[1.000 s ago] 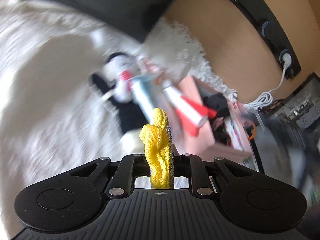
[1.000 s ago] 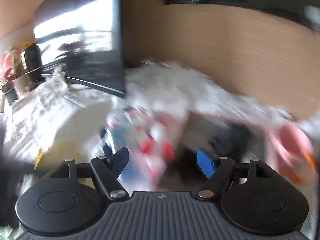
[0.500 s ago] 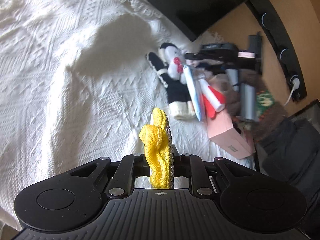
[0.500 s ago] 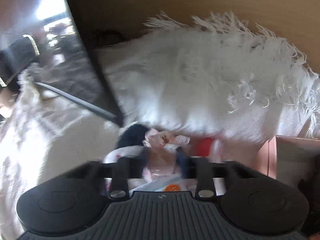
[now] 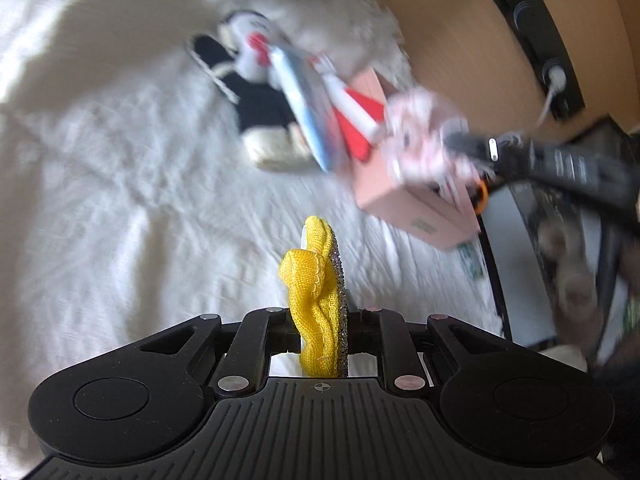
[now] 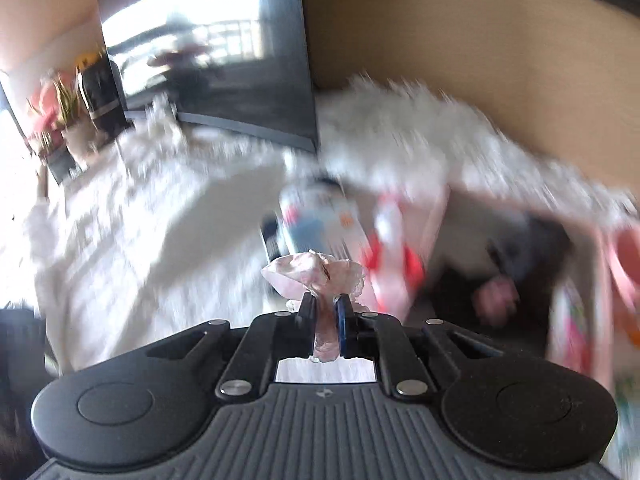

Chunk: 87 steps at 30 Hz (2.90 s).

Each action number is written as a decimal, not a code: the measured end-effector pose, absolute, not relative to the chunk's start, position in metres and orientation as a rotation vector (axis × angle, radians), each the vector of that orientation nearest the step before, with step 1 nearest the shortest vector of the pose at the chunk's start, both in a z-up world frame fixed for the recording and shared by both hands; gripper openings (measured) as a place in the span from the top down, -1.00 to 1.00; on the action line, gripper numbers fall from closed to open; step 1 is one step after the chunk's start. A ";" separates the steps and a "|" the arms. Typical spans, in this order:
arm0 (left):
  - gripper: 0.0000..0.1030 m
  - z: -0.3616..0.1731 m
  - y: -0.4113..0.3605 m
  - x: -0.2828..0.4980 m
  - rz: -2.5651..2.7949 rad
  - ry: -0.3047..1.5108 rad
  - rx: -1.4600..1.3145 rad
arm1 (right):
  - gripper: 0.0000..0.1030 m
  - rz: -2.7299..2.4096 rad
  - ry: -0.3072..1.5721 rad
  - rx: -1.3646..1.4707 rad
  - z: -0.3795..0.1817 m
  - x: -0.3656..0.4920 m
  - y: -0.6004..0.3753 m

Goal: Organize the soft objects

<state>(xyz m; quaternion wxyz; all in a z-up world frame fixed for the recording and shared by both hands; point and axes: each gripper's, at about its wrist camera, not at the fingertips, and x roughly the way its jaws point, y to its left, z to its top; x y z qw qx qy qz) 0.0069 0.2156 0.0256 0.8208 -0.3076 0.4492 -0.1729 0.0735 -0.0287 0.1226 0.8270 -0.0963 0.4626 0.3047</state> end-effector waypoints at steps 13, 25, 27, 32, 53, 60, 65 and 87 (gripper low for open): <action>0.65 0.041 0.120 0.046 -0.563 1.048 -0.533 | 0.80 0.350 1.050 -0.224 0.081 -0.017 -0.158; 0.64 0.112 0.108 0.123 -0.484 0.876 -0.440 | 0.80 0.343 0.928 -0.069 0.091 -0.031 -0.199; 0.65 0.129 0.112 0.150 -0.451 0.831 -0.437 | 0.80 0.346 0.901 -0.050 0.094 -0.032 -0.202; 0.64 0.136 0.107 0.227 -0.443 0.802 -0.610 | 0.80 0.336 0.869 0.026 0.095 -0.028 -0.210; 0.49 0.081 0.057 0.274 -0.331 0.976 -0.431 | 0.80 0.326 0.783 -0.059 0.110 0.009 -0.209; 0.53 0.066 0.059 0.304 -0.342 0.968 -0.459 | 0.80 0.351 0.730 -0.066 0.129 0.048 -0.194; 0.51 0.086 0.082 0.273 -0.365 0.873 -0.509 | 0.80 0.395 0.786 -0.015 0.119 0.104 -0.176; 0.51 0.044 0.182 0.053 -0.103 0.924 -0.470 | -0.10 0.469 0.938 -0.217 0.115 0.118 -0.132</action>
